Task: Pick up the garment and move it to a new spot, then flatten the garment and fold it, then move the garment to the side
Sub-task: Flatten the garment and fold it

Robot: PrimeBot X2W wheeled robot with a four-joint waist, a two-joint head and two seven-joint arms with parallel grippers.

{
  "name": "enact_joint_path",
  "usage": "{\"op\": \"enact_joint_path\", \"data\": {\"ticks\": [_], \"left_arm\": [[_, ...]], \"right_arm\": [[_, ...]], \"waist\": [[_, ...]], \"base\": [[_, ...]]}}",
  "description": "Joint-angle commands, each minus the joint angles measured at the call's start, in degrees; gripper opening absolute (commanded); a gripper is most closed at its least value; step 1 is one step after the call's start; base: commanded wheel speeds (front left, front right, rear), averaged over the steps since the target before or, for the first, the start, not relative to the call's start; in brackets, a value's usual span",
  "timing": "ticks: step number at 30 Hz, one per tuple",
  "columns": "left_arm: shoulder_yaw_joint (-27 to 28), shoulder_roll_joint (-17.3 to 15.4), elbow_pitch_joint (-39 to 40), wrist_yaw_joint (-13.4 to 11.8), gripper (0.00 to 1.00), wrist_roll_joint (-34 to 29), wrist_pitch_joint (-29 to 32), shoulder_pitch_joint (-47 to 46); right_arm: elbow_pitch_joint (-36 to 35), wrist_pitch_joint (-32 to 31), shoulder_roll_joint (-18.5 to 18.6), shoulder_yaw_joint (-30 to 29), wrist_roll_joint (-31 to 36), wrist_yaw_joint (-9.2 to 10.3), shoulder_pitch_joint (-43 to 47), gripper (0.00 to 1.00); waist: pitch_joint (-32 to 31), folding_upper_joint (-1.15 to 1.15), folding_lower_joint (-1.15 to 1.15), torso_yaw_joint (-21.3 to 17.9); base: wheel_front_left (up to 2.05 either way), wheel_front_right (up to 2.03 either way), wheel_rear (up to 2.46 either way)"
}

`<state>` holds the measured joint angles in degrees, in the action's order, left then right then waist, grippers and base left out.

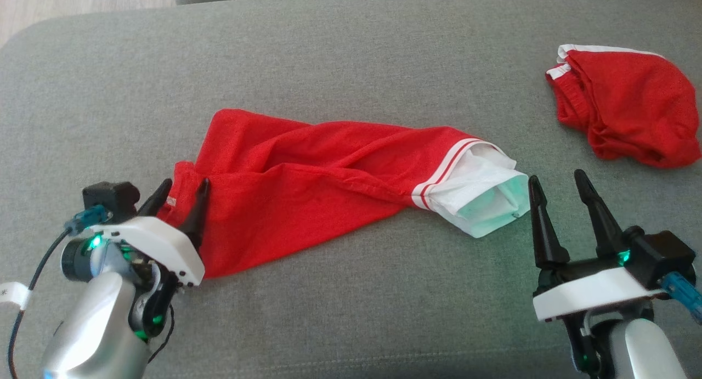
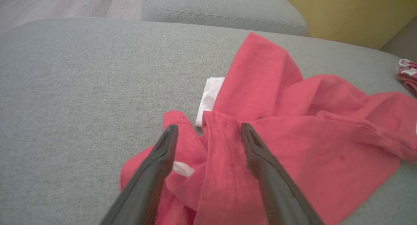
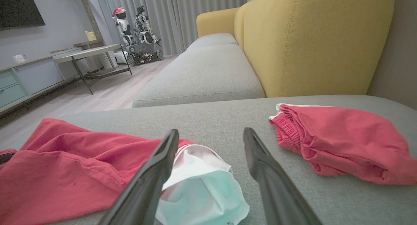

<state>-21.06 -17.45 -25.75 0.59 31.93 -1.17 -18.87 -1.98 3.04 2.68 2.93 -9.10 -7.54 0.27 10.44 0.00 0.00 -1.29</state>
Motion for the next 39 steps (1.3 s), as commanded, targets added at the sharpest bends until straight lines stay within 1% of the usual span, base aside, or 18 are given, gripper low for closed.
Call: {"op": "enact_joint_path", "data": {"ticks": [1,2,3,5,6,13,16,20,23,29,34,35,37,39], "left_arm": [[2.61,-1.50,1.32,0.28,0.99,0.39,-0.55,-2.88],[2.55,-1.52,1.15,0.38,0.81,0.45,-0.53,-2.89],[2.49,-1.55,1.06,0.47,0.55,0.54,-0.51,-2.88],[2.20,-1.82,1.25,0.58,0.23,0.10,-1.04,-2.94],[2.16,-1.83,1.51,0.67,0.00,0.09,-1.36,-2.95],[1.93,-2.78,4.53,0.10,0.00,-1.16,-3.40,-2.86],[1.84,-3.23,6.41,-0.36,0.00,-1.54,-3.70,-2.35],[1.47,-3.32,9.00,-1.05,0.00,-1.82,-3.46,-1.68],[1.14,-3.23,10.39,-1.37,0.00,-1.92,-3.20,-1.54],[0.48,-3.04,11.93,-1.62,0.00,-2.10,-3.05,-1.76],[0.05,-2.92,12.22,-1.56,0.00,-2.22,-3.43,-2.06],[-0.03,-2.88,12.25,-1.56,0.00,-2.24,-3.56,-2.11],[-0.05,-2.87,12.46,-1.66,0.00,-2.29,-4.23,-2.08],[0.04,-2.96,12.81,-1.81,0.00,-2.43,-4.91,-1.96]], "right_arm": [[-1.69,0.53,0.20,1.02,-0.51,0.05,-2.26,1.00],[-1.65,0.53,0.20,1.03,-0.52,0.05,-2.27,1.00],[-1.62,0.52,0.20,1.09,-0.51,0.05,-2.28,1.00],[-1.55,0.49,0.20,1.14,-0.47,0.05,-2.31,1.00],[-1.53,0.47,0.20,1.13,-0.47,0.05,-2.33,1.00],[-1.37,-0.03,0.20,0.61,-0.50,0.05,-2.21,1.00],[-0.17,-1.22,0.20,-0.90,-0.37,0.05,-2.07,1.00],[4.95,-4.43,0.20,-2.81,0.52,0.05,-1.72,1.00],[9.80,-5.23,0.20,-3.33,0.82,0.05,-2.11,1.00],[19.18,-3.43,0.20,-3.30,0.37,0.05,-7.70,1.00],[26.83,-2.42,0.20,-1.87,-0.01,0.05,-12.52,1.00],[27.95,-2.12,0.20,-1.87,-0.09,0.05,-13.10,0.65],[30.78,-1.49,0.20,-1.98,-0.56,0.05,-14.12,0.00],[31.53,-0.51,0.20,-2.40,-0.62,0.05,-14.49,0.00]], "waist": [[-0.05,0.00,0.00,0.08],[-0.10,0.00,0.00,0.12],[-0.11,0.00,0.00,0.13],[-0.17,0.00,0.00,0.22],[-0.20,0.00,0.00,0.29],[-0.33,0.00,0.00,0.84],[-0.31,0.00,0.00,0.97],[0.04,0.00,0.00,1.66],[0.52,0.00,0.00,2.37],[1.72,0.00,0.00,3.04],[2.09,0.00,0.00,3.74],[2.10,0.00,0.00,3.93],[2.01,0.00,0.00,4.26],[1.86,0.00,0.00,4.34]], "base": [[0.00,0.00,0.00],[0.00,0.00,0.00],[0.00,0.00,0.00],[0.00,0.00,0.00],[0.00,0.00,0.00],[0.00,0.00,0.00],[0.00,0.00,0.00],[0.00,0.00,0.00],[0.00,0.00,0.00],[0.00,0.00,0.00],[0.00,0.00,0.00],[0.00,0.00,0.00],[0.00,0.00,0.00],[0.00,0.00,0.00]]}}
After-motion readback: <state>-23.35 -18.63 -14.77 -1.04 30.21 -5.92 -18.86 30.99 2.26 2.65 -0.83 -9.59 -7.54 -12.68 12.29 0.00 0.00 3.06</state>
